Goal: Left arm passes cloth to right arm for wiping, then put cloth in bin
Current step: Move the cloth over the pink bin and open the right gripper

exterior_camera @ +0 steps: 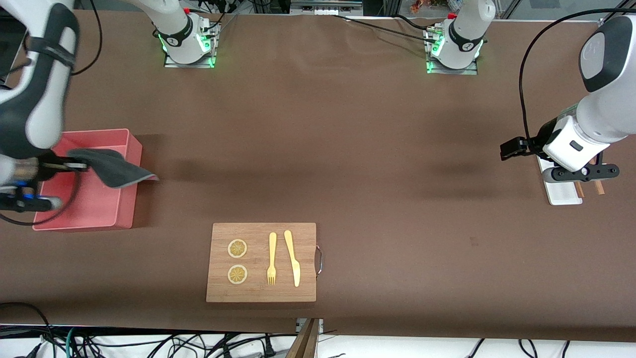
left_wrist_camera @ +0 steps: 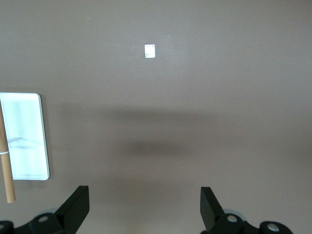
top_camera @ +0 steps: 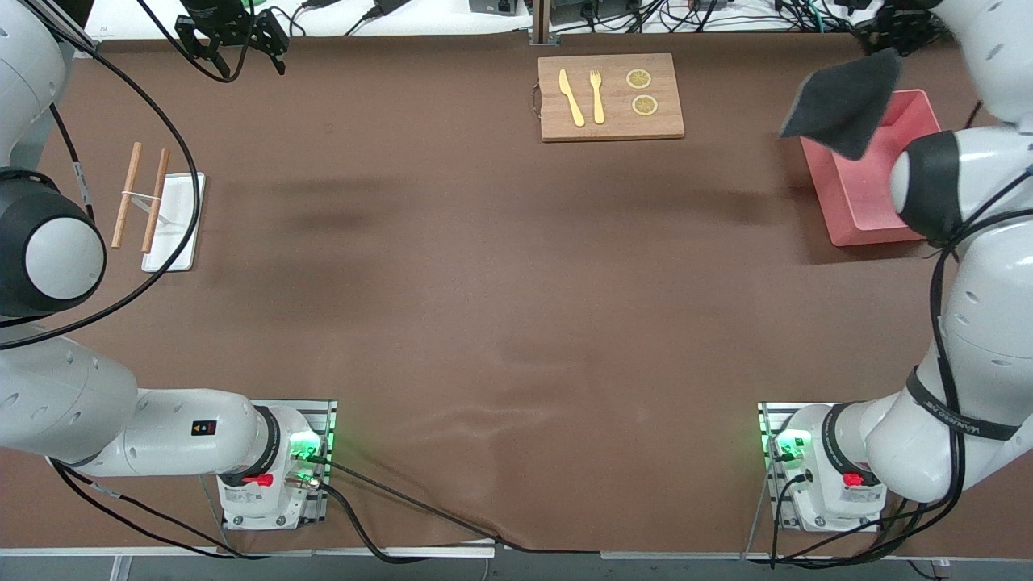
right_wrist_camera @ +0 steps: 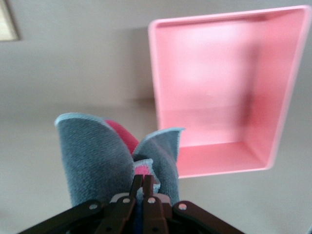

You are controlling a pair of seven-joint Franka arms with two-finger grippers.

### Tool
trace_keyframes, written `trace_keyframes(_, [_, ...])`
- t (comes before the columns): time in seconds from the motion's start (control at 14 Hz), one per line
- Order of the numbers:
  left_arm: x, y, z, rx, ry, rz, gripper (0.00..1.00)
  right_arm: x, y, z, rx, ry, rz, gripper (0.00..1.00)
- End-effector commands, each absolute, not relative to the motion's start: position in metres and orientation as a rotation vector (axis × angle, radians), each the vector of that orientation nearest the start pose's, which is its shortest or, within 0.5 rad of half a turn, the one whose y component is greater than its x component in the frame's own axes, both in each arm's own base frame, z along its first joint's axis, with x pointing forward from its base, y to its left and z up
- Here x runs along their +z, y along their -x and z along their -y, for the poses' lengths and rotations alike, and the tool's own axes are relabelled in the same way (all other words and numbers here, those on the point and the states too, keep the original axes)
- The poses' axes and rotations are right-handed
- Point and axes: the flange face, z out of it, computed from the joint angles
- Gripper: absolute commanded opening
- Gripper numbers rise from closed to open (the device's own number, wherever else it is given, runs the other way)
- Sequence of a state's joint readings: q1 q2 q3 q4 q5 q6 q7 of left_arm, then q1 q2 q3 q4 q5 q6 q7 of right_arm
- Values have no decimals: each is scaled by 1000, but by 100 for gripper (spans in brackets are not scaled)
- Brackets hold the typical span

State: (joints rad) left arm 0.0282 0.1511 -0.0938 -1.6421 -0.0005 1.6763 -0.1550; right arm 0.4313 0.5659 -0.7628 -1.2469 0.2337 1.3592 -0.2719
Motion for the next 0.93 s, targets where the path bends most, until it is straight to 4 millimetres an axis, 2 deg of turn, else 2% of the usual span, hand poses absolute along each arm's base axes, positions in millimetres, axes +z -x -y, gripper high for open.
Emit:
trace_keyframes(0.0, [522,-597,28,161,3122,126,100,497,-631,112,569,3149,61,0])
trace_keyframes(0.14, [521,-597,29,166,3122,126,100,486,-622,145,616,3159,95,0])
trace_keyframes(0.29, [521,-597,29,168,3120,125,100,458,-617,167,624,3150,96,0])
trace_keyframes(0.5, [521,-596,29,168,3120,128,100,400,-603,199,619,3146,99,0])
trace_keyframes(0.64, [520,-596,30,172,3118,123,100,369,-598,210,594,3164,97,0])
trace_keyframes(0.86, [520,-596,29,176,3116,125,100,333,-595,211,554,3186,112,0])
